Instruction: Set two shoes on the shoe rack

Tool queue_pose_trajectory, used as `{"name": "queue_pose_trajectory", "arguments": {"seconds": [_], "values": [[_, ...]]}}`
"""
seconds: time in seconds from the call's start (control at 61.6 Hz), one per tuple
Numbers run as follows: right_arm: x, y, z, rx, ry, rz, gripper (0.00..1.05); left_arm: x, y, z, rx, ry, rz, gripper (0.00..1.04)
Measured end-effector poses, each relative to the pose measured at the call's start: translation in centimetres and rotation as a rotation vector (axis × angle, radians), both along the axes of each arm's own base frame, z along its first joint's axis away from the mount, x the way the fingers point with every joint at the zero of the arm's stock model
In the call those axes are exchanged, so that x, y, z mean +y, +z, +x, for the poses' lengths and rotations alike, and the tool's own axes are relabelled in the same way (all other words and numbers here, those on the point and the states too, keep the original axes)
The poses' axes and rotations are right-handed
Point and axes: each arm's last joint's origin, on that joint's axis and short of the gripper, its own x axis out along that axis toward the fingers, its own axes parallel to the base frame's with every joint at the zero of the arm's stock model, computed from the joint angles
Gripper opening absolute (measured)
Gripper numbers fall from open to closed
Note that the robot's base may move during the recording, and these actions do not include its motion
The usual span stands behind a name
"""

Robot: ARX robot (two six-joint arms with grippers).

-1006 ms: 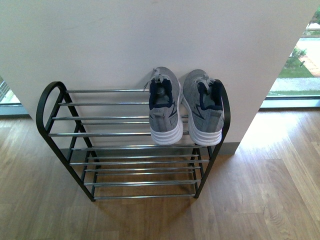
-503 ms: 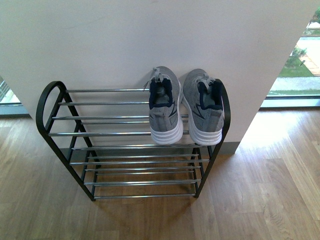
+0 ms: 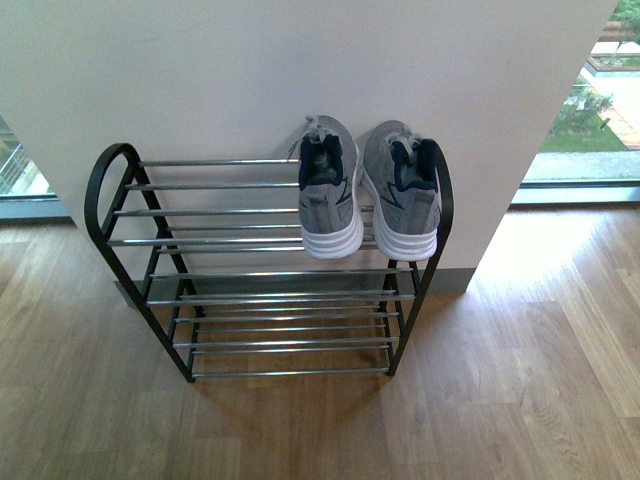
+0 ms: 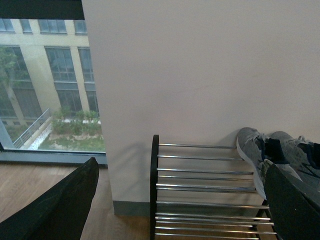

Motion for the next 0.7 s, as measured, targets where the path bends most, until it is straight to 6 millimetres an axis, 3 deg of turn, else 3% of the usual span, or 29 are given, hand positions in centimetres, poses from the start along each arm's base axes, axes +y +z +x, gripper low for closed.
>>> {"name": "queue_pose_trajectory", "arguments": {"seconds": [0.698], "values": [[-0.01, -0.01, 0.0, 0.001, -0.002, 0.0, 0.95, 0.0, -0.01, 0.0, 0.0, 0.0, 0.0, 0.95]]}}
